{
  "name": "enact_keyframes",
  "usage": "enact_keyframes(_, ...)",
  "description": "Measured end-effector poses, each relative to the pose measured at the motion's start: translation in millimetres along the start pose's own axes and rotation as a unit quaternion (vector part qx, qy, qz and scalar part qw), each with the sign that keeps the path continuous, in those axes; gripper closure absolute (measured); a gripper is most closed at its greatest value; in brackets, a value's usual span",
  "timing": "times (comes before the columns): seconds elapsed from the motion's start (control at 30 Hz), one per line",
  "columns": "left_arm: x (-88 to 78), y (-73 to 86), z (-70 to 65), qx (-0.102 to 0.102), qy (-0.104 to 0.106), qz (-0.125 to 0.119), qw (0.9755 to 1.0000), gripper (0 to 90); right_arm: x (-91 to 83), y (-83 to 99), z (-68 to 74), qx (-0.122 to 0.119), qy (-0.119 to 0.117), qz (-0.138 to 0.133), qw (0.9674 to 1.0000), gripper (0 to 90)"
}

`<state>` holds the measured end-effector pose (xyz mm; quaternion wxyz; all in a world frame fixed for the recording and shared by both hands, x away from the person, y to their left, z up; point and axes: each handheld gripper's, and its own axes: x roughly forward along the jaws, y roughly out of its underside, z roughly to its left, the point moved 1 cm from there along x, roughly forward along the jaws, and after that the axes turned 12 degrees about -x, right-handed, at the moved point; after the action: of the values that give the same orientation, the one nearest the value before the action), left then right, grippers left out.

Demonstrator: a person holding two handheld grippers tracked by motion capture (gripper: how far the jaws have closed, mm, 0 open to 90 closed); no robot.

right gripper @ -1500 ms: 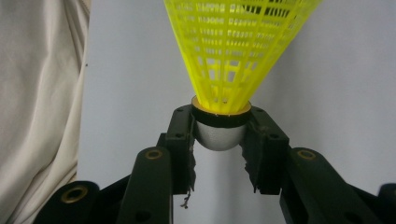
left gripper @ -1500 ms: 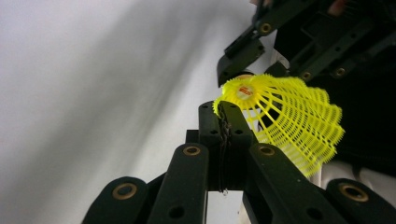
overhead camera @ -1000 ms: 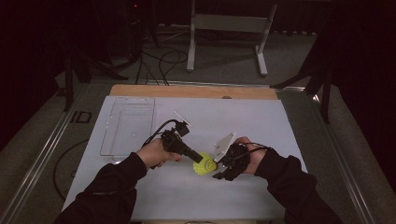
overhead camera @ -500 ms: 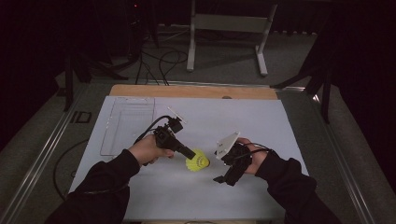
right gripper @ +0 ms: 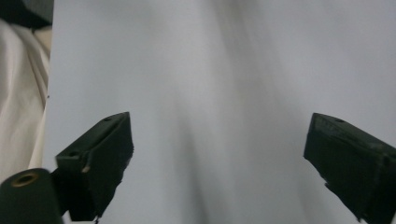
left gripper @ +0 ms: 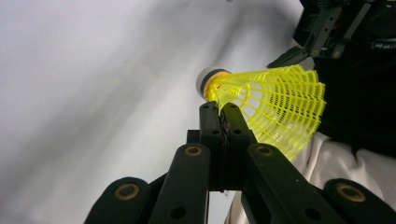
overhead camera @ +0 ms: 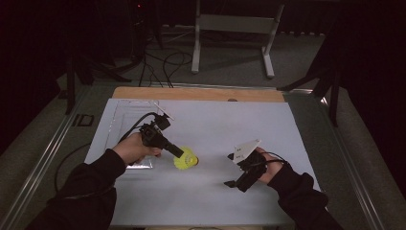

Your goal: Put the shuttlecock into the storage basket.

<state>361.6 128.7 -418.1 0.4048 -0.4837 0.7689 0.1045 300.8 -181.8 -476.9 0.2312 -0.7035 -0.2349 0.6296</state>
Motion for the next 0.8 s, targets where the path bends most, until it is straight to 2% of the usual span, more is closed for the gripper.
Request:
enact_keyframes(0.07,-12.4,3.3,5.1,-0.007,-0.009,-0.011,0.9999,90.0,-1.7,9.7,1.9,0.017,0.008,-0.006,0.9998,8.0)
enact_keyframes(0.17,-21.0,5.6,7.9,-0.009,-0.010,-0.016,0.9998,90.0,-3.4,16.1,2.6,0.027,0.012,-0.012,0.9995,8.0)
enact_keyframes(0.27,-38.8,9.9,12.6,-0.019,-0.018,-0.026,0.9993,90.0,-10.1,28.2,3.5,0.045,0.026,-0.035,0.9981,8.0)
enact_keyframes(0.3,-38.8,9.9,12.6,-0.019,-0.018,-0.026,0.9993,90.0,-10.1,28.2,3.5,0.045,0.026,-0.035,0.9981,8.0)
enact_keyframes(0.4,-51.3,13.4,17.4,-0.030,-0.025,-0.032,0.9987,90.0,-15.7,39.5,5.9,0.051,0.046,-0.049,0.9964,8.1)
enact_keyframes(0.47,-64.4,17.5,22.2,-0.043,-0.033,-0.040,0.9977,90.0,-19.0,44.4,7.2,0.057,0.052,-0.055,0.9955,8.0)
enact_keyframes(0.5,-64.4,17.5,22.2,-0.043,-0.033,-0.040,0.9977,90.0,-19.0,44.4,7.2,0.057,0.052,-0.055,0.9955,8.0)
enact_keyframes(0.53,-73.2,20.4,23.8,-0.047,-0.037,-0.045,0.9972,90.0,-22.3,48.9,8.4,0.060,0.062,-0.060,0.9944,8.0)
enact_keyframes(0.57,-73.2,20.4,23.8,-0.047,-0.037,-0.045,0.9972,90.0,-22.3,48.9,8.4,0.060,0.062,-0.060,0.9944,8.0)
enact_keyframes(0.6,-77.5,21.7,24.3,-0.050,-0.041,-0.047,0.9968,90.0,-25.4,53.1,9.4,0.063,0.071,-0.069,0.9931,8.1)
enact_keyframes(0.8,-98.0,29.0,27.9,-0.068,-0.058,-0.050,0.9947,90.0,-28.1,62.0,13.8,0.071,0.082,-0.077,0.9912,8.1)
